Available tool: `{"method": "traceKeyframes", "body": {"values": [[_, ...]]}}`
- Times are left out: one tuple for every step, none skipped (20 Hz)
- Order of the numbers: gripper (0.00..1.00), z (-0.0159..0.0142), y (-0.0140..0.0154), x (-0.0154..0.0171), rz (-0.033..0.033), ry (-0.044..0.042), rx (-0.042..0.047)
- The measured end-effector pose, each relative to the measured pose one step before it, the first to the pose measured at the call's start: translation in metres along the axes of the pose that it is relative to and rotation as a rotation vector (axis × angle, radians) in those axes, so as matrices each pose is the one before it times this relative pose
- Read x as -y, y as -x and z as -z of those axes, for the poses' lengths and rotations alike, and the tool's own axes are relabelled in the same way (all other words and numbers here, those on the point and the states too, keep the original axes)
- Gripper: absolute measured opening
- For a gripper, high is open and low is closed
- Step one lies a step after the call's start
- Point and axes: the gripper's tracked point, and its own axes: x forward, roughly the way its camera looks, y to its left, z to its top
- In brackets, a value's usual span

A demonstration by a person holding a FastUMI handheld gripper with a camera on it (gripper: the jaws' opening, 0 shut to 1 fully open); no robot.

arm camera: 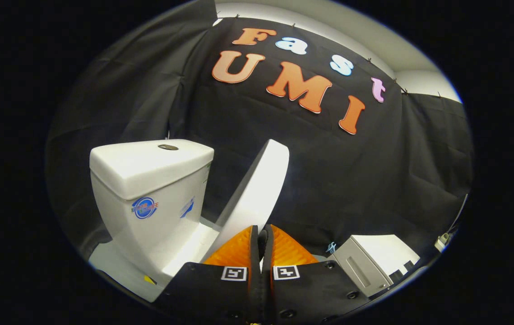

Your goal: Open the toilet lid.

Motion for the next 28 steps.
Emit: {"method": "traceKeyframes", "body": {"values": [[0.08, -0.00374, 0.00051, -0.00799, -0.00386, 0.01823, 0.00795], [0.08, -0.00439, 0.00015, -0.00796, -0.00057, 0.01736, 0.00564], [0.08, -0.00294, 0.00091, -0.00695, -0.00132, 0.01417, 0.00416], [0.08, -0.00289, 0.00069, -0.00788, -0.00305, 0.0095, 0.0026], [0.08, -0.0034, -0.00022, -0.00682, -0.00434, 0.00792, 0.00314], [0.08, -0.00343, 0.00042, -0.00699, -0.00386, 0.00843, 0.00147], [0.08, -0.00201, 0.00054, -0.00587, -0.00392, 0.00847, 0.0021], [0.08, -0.00313, -0.00072, -0.00712, -0.0023, 0.00907, 0.00154], [0.08, -0.00252, 0.00135, -0.00558, -0.00301, 0.00869, 0.00332], [0.08, -0.00195, 0.00071, -0.00656, -0.00502, 0.00627, 0.00178], [0.08, -0.00162, -0.00077, -0.00742, -0.00676, 0.00466, 0.00311], [0.08, -0.00212, 0.00009, -0.00629, -0.00743, 0.00614, 0.00302], [0.08, -0.00129, 0.00036, -0.00539, -0.00583, 0.00455, 0.003], [0.08, -0.00173, -0.001, -0.00602, -0.00716, 0.00389, 0.00277], [0.08, -0.00125, 0.00104, -0.00398, -0.00386, 0.00389, 0.00205], [0.08, 0.00009, 0.00059, -0.00227, -0.00126, 0.00637, 0.00073], [0.08, -0.00033, 0.00085, -0.00305, -0.00367, 0.00149, 0.00169], [0.08, -0.00207, -0.00095, -0.00447, -0.00674, 0.00111, 0.00118], [0.08, -0.00037, 0.00067, -0.00174, 0.00394, 0.00342, -0.00057], [0.08, -0.00009, -0.00248, -0.00005, 0.00582, 0.00769, 0.00031], [0.08, 0.001, -0.00395, 0.00138, 0.00207, 0.00114, 0.00096], [0.08, -0.00081, 0.00299, -0.00012, 0.00261, -0.00324, -0.00183], [0.08, 0.00187, 0.00102, 0.00027, 0.00095, -0.00757, -0.00296], [0.08, -0.00195, -0.00079, 0.00169, 0.00372, -0.01176, -0.00544], [0.08, 0.00048, -0.00076, 0.00106, -0.0035, -0.01755, -0.00291], [0.08, -0.00134, -0.00118, 0.00031, -0.01197, -0.0219, -0.00558], [0.11, -0.00033, -0.00153, -0.00139, -0.01424, -0.01696, -0.00332], [0.15, -0.00394, -0.0008, 0.00163, -0.00535, -0.01076, 0.00233]]}}
